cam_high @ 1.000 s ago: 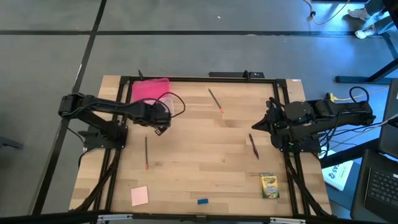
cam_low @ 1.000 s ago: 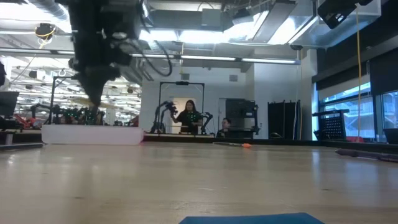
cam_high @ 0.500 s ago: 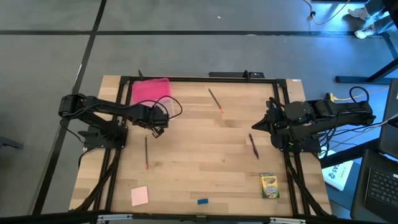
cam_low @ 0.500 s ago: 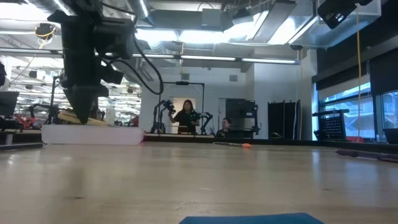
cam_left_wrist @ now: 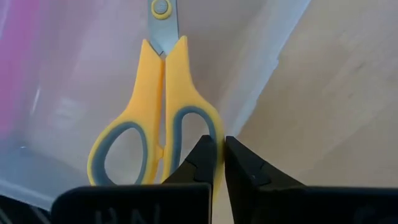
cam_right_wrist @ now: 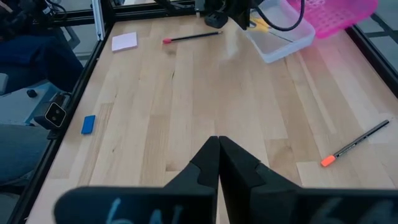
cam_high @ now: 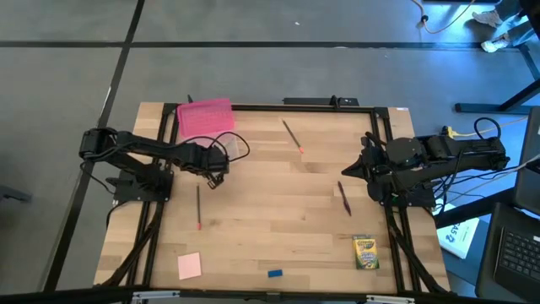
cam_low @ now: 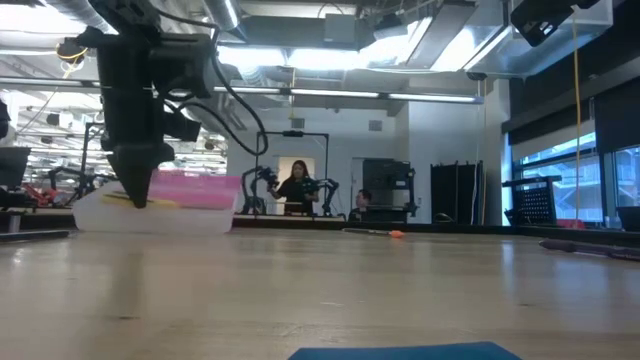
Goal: Pack school essentials
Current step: Put the yellow scissors into the pink supply box
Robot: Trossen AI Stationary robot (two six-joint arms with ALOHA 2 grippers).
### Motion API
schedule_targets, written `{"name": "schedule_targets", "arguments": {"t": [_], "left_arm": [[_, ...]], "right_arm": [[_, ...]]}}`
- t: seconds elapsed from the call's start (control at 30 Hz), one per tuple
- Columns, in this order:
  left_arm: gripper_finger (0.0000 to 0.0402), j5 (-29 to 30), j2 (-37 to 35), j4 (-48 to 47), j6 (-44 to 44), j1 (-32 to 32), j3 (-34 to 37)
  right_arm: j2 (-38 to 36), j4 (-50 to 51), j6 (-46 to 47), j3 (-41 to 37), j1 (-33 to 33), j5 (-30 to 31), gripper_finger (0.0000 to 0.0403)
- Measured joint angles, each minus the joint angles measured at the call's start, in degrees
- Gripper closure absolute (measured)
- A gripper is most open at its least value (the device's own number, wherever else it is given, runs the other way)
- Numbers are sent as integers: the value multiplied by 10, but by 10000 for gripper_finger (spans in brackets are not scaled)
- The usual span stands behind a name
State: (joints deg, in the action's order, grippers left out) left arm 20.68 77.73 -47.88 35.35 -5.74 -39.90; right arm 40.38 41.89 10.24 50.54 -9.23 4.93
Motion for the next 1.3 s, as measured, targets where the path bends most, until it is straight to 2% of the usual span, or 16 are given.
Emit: {"name": "schedule_targets", "arguments": {"t": [0.43,0.87,1.3], "left_arm": [[392,-66,0,27,-42,1,-3],[392,-69,1,26,-107,-2,-33],[392,-86,1,-14,-135,-60,-34]], "right_arm": [[0,-5,-2,0,0,0,389],[0,-5,-2,0,0,1,389],[0,-5,-2,0,0,1,389]]}}
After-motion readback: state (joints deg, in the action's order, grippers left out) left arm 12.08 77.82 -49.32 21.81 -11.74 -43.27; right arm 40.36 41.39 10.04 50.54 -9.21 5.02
